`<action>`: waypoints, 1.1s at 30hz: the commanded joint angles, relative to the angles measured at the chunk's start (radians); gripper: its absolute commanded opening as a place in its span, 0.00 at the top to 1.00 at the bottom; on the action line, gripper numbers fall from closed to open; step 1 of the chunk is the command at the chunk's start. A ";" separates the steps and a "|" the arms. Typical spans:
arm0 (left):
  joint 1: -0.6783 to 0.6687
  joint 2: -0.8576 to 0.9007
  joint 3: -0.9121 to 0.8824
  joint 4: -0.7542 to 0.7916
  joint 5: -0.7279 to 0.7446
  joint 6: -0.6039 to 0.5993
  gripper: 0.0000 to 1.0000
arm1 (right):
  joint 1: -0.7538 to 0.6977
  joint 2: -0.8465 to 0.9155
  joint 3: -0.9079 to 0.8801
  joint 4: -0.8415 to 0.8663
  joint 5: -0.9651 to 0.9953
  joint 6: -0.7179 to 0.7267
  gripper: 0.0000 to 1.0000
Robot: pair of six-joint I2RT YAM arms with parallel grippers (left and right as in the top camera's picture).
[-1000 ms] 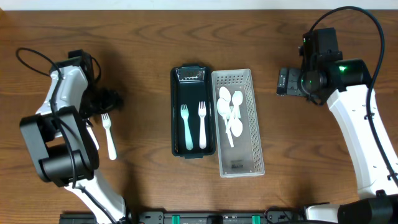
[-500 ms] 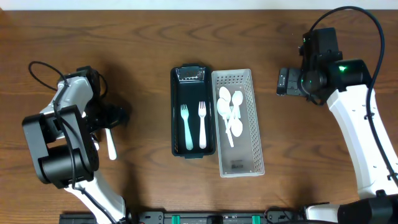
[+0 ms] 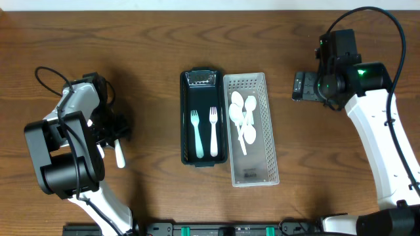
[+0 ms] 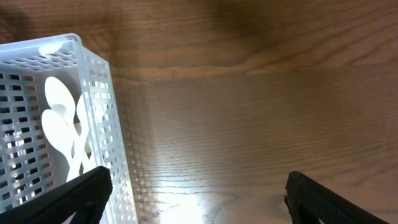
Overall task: Pack container
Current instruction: 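Move left gripper back to the white fork and grasp it, then carry the white fork with left gripper into the black tray and release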
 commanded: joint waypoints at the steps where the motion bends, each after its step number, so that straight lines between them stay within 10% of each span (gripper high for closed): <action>1: 0.005 0.041 -0.029 0.009 -0.053 0.003 0.59 | -0.006 0.003 -0.003 0.000 0.014 -0.005 0.07; 21: 0.002 0.027 -0.004 0.008 -0.053 0.003 0.93 | -0.006 0.003 -0.003 0.000 0.014 -0.005 0.07; 33: -0.183 -0.249 0.197 -0.123 0.027 -0.010 0.94 | -0.006 0.003 -0.003 0.005 0.014 -0.009 0.08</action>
